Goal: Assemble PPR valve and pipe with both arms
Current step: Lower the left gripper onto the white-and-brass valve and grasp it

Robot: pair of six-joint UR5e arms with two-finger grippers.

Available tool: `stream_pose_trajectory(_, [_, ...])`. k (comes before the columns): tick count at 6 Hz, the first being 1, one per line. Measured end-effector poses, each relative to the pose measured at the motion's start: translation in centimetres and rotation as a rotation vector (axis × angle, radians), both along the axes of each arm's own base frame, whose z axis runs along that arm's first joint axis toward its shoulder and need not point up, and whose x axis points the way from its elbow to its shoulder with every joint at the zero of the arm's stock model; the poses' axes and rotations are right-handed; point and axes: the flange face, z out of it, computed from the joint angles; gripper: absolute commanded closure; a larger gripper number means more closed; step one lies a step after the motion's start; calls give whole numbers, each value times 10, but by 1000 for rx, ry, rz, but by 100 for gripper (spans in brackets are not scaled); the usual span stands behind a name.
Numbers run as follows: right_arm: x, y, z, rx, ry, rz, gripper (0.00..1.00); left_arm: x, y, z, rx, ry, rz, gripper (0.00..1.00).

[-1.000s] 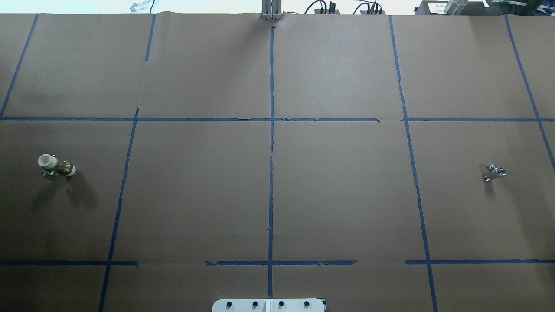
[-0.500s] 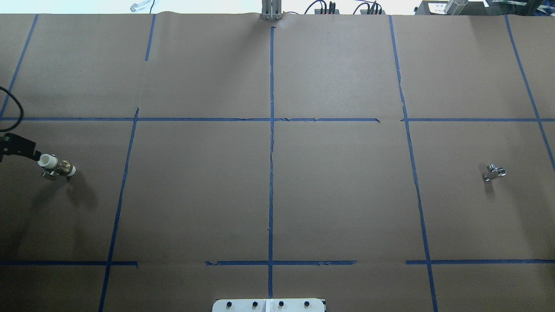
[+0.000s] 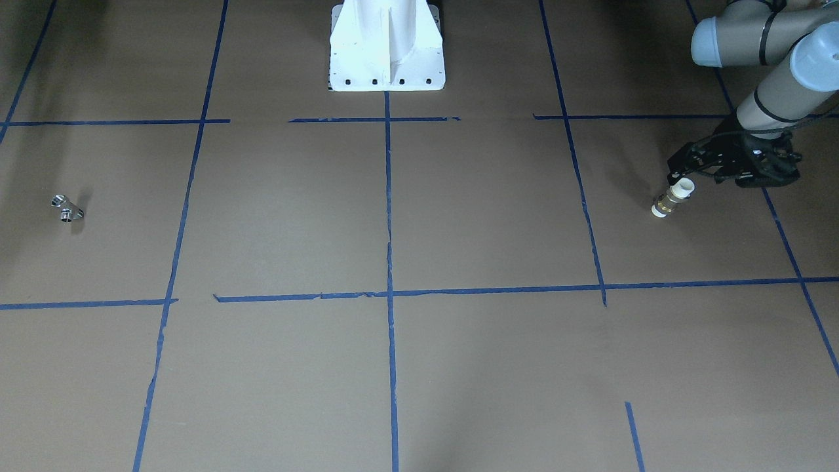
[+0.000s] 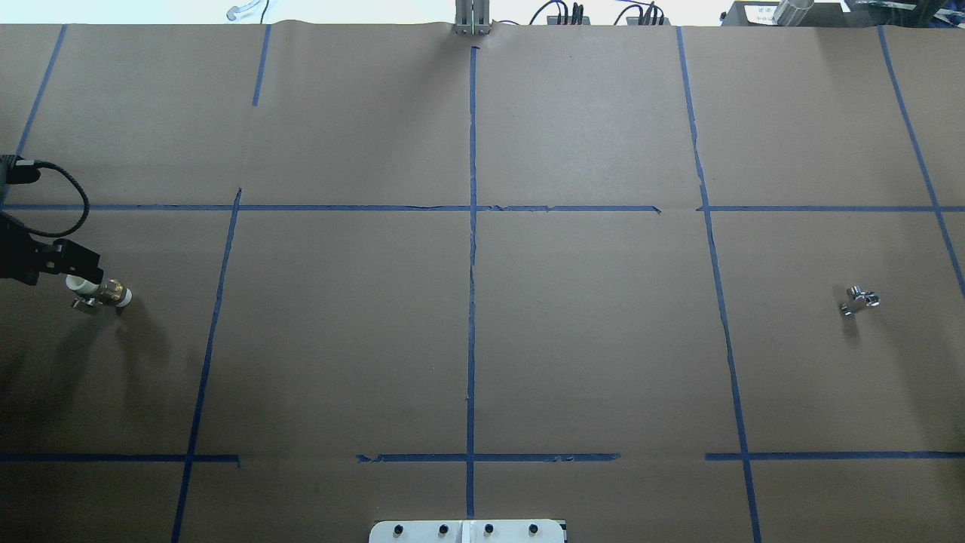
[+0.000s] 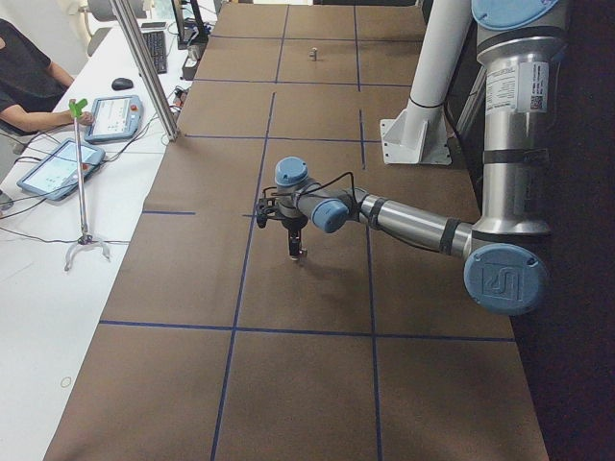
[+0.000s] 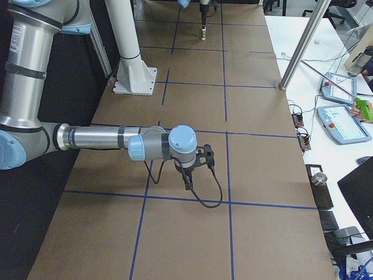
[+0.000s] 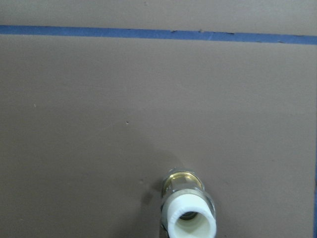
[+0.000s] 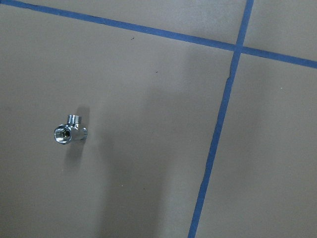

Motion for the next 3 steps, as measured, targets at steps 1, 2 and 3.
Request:
stream_pose_trajectory(1, [0,-1,-1,4,0,0,0,6,-2,0,2,0,7,4])
stream_pose_trajectory(2, [0,-1,-3,8,0,-1,0,10,-2,1,1,-2,15,16])
stream_pose_trajectory(3, [0,-1,-3,9,0,-1,0,12,-2,3,-2,-4,20,54])
